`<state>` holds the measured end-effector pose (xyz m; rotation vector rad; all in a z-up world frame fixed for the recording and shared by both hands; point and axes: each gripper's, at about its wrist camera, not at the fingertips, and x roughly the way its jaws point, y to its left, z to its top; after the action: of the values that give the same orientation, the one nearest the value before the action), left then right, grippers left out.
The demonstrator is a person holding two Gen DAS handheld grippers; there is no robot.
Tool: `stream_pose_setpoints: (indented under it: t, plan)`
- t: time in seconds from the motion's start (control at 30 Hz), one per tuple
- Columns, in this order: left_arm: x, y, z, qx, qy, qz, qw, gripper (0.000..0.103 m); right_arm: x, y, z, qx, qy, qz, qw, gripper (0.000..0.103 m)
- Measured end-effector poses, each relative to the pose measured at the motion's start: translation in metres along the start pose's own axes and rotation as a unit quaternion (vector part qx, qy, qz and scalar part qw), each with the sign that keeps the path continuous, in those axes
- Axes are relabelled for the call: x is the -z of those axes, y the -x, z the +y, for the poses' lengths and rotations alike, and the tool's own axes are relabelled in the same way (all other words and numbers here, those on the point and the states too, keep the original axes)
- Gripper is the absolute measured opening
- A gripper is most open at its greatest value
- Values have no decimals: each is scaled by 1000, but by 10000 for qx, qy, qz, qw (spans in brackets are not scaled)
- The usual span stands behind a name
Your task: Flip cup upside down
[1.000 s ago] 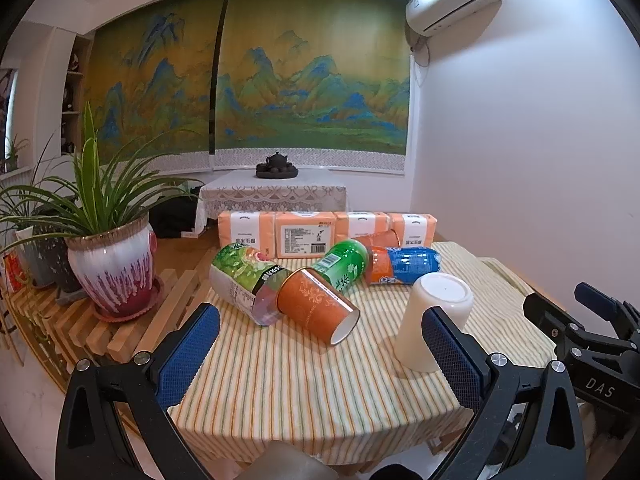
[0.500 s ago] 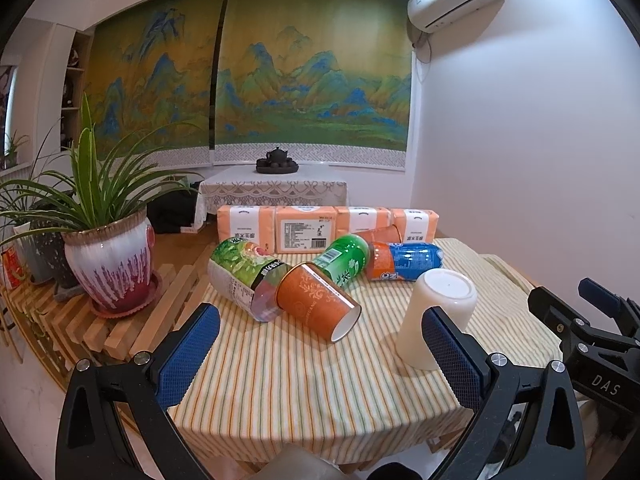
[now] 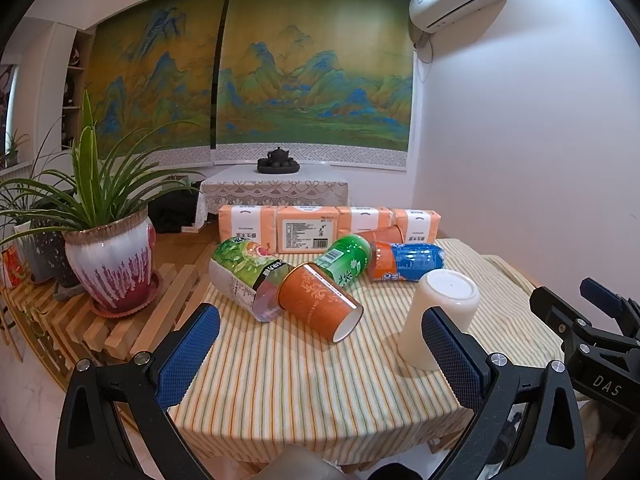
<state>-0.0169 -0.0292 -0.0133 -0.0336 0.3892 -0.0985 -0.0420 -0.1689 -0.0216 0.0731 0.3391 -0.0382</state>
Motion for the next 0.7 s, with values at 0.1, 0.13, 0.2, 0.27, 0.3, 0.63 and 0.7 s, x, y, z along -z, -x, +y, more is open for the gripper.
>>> stream_pose_setpoints:
  t: [0.1, 0.13, 0.2, 0.27, 0.3, 0.63, 0.7]
  plan:
    - [0, 0, -1, 9, -16, 3, 10000, 102, 0, 0, 0, -7, -3, 5, 10000, 98]
    - [0, 0, -1, 7, -28, 4, 10000, 102, 0, 0, 0, -2, 0, 3, 10000, 98]
    - [0, 0, -1, 7, -32, 3, 10000, 102, 0, 0, 0, 0, -5, 5, 10000, 98]
    - [0, 0, -1, 7, -28, 0, 10000, 102, 0, 0, 0, -4, -7, 7, 10000, 98]
    - [0, 0, -1, 7, -35, 3, 10000, 102, 0, 0, 0, -8, -9, 5, 10000, 98]
    - [0, 0, -2, 5, -36, 1, 10000, 102, 0, 0, 0, -14, -2, 10, 10000, 98]
    - [0, 0, -2, 14, -44, 4, 10000, 102, 0, 0, 0, -16, -3, 11, 10000, 98]
